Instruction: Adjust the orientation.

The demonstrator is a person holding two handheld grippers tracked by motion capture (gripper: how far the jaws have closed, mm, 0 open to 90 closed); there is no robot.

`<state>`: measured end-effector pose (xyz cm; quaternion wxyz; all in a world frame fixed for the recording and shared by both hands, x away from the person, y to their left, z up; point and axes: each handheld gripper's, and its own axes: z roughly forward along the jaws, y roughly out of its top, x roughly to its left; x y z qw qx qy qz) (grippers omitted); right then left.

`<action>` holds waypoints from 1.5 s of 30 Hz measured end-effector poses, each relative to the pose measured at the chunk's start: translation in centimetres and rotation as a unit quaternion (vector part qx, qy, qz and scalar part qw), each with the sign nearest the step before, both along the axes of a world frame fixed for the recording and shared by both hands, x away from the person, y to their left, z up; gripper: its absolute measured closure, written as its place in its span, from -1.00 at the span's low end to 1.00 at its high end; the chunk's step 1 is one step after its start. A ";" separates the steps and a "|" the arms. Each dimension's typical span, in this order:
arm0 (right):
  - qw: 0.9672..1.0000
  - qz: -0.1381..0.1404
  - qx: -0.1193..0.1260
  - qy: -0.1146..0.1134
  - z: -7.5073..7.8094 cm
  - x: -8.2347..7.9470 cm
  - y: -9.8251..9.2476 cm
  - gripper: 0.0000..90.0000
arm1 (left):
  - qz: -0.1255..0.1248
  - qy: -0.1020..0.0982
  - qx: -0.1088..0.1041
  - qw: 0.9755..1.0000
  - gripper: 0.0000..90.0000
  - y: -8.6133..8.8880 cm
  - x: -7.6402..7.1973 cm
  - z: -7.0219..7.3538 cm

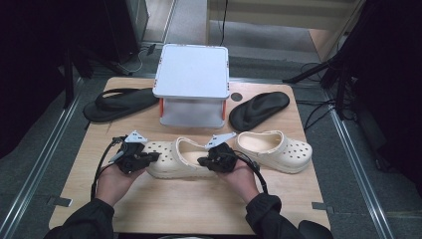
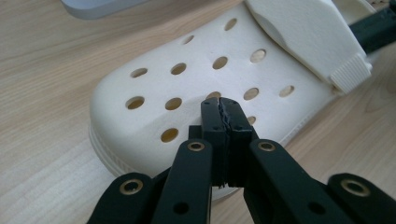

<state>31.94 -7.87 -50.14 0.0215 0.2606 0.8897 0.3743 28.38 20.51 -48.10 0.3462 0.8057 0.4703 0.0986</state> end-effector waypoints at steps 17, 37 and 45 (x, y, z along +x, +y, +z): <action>0.999 0.029 -0.019 0.006 0.0 -2.5 2.0 1.00 | -0.014 0.006 -0.033 0.999 1.00 1.0 3.1 -0.4; 0.997 0.074 -0.012 0.030 -0.5 -3.9 6.2 1.00 | -0.030 -0.007 -0.023 0.999 1.00 0.0 7.0 -0.3; 0.997 0.072 -0.001 0.035 -0.5 -4.2 6.6 1.00 | -0.038 -0.011 -0.023 0.999 1.00 -0.3 7.7 -0.2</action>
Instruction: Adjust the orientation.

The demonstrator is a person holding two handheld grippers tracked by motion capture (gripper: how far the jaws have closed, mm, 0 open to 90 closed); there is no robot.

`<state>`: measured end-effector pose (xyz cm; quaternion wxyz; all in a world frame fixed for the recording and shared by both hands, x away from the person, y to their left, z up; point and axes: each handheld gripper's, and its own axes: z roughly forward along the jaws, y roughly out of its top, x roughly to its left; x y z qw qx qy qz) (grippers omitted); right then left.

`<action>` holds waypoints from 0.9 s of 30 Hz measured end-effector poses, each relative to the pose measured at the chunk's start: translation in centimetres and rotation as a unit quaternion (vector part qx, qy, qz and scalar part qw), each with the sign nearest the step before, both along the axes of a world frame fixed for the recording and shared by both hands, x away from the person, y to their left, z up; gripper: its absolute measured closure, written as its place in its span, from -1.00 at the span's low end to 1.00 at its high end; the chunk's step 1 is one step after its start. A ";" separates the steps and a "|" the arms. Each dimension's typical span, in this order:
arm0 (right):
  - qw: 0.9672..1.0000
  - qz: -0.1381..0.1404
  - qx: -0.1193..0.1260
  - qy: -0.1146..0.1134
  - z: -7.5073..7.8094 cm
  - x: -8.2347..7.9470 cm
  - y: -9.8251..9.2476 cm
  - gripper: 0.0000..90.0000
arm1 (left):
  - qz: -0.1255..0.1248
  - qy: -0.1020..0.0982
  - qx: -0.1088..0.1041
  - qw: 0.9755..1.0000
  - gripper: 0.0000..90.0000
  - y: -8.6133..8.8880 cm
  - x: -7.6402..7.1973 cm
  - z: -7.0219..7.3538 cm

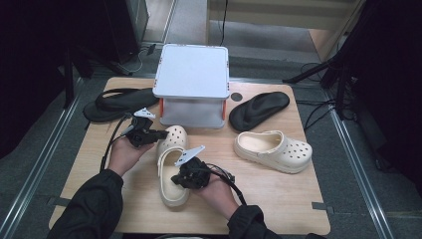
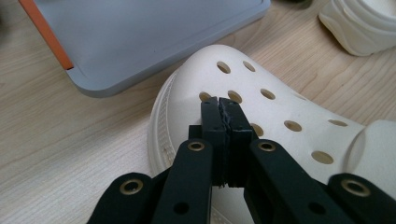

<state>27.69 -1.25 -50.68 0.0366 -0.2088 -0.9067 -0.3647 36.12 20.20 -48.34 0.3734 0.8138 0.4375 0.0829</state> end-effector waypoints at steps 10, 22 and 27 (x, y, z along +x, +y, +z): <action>1.000 -0.016 0.026 -0.004 1.6 -0.6 -2.1 1.00 | -0.005 -0.002 0.000 1.000 1.00 -0.4 0.5 0.0; 1.000 -0.026 0.008 -0.005 0.6 -1.3 -3.8 1.00 | -0.008 -0.004 0.003 1.000 0.96 -0.3 0.6 0.1; 0.999 -0.034 0.006 -0.005 0.4 -1.1 -4.1 0.95 | -0.002 -0.010 -0.008 1.000 0.68 0.1 0.4 -0.1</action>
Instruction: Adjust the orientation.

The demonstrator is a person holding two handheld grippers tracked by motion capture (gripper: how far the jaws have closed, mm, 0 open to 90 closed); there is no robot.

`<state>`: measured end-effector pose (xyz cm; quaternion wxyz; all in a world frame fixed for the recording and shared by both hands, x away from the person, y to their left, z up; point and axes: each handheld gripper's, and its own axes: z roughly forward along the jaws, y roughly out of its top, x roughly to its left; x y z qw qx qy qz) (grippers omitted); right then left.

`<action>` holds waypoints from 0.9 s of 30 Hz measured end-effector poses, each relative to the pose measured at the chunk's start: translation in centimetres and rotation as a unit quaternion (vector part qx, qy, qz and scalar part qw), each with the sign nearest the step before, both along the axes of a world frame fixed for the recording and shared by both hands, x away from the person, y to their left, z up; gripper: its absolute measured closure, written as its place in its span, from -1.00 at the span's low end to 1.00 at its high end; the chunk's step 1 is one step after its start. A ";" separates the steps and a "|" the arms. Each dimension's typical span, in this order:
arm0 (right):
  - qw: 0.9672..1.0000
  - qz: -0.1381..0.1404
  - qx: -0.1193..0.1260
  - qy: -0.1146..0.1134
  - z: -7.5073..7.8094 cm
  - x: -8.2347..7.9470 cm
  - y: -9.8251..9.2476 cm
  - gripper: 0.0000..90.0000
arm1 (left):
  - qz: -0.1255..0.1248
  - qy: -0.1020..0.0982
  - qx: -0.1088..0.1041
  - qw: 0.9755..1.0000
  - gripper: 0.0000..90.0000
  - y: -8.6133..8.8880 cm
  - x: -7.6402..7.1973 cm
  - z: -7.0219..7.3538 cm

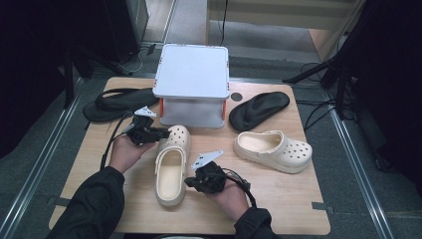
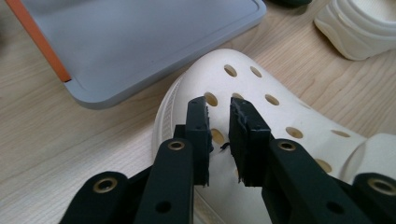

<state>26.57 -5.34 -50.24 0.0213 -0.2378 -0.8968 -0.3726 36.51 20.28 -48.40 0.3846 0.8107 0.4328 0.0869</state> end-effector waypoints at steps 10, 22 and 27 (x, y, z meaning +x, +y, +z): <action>0.999 -0.047 0.021 -0.010 0.6 0.6 -3.1 0.63 | 0.001 0.024 0.013 1.000 0.08 0.4 -0.7 0.5; 0.993 -0.112 0.026 -0.018 1.7 1.4 -7.5 0.64 | -0.019 0.045 0.009 0.999 -0.14 1.2 -2.1 1.0; 0.991 -0.134 0.024 -0.018 2.0 1.9 -8.9 0.84 | -0.011 0.043 -0.002 0.999 -0.14 1.6 -2.6 0.9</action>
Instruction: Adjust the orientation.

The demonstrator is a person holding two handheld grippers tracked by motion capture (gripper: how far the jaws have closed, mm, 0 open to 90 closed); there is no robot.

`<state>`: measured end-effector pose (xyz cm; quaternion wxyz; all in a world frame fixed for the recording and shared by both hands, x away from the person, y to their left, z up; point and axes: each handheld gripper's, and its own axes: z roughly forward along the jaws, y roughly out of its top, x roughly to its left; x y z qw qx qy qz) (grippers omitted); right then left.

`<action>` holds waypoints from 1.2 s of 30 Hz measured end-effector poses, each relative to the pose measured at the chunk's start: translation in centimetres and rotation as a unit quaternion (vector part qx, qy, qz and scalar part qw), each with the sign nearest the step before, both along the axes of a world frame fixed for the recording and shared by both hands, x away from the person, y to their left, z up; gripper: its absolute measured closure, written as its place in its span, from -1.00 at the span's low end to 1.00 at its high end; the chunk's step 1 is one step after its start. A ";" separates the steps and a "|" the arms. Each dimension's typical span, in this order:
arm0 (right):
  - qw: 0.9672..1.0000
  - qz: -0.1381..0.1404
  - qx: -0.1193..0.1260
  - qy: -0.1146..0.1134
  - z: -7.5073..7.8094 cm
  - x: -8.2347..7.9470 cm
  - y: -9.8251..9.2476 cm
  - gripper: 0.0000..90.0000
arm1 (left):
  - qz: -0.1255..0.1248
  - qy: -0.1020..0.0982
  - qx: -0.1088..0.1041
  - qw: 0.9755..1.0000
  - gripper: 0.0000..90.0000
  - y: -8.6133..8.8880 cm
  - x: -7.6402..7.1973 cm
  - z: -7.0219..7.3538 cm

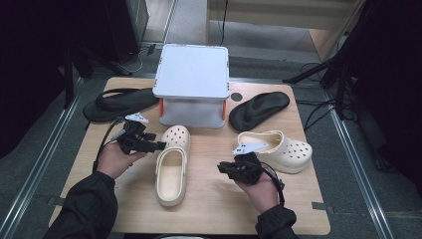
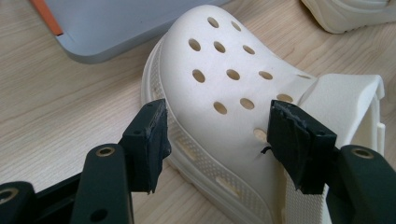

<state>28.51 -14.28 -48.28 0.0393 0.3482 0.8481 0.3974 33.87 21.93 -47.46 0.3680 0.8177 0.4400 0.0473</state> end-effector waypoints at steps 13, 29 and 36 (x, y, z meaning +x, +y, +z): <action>0.997 -0.083 -0.005 0.008 0.1 2.9 -3.8 1.00 | 0.011 -0.014 0.000 1.000 -0.14 0.7 -0.9 -0.4; 0.991 -0.136 -0.018 -0.002 0.1 6.5 -5.4 1.00 | 0.025 -0.016 0.006 1.000 -0.14 1.9 -2.2 -0.9; 0.990 -0.138 -0.029 0.006 -0.5 7.6 -4.8 1.00 | 0.031 -0.015 0.007 0.999 -0.14 2.1 -2.7 -1.2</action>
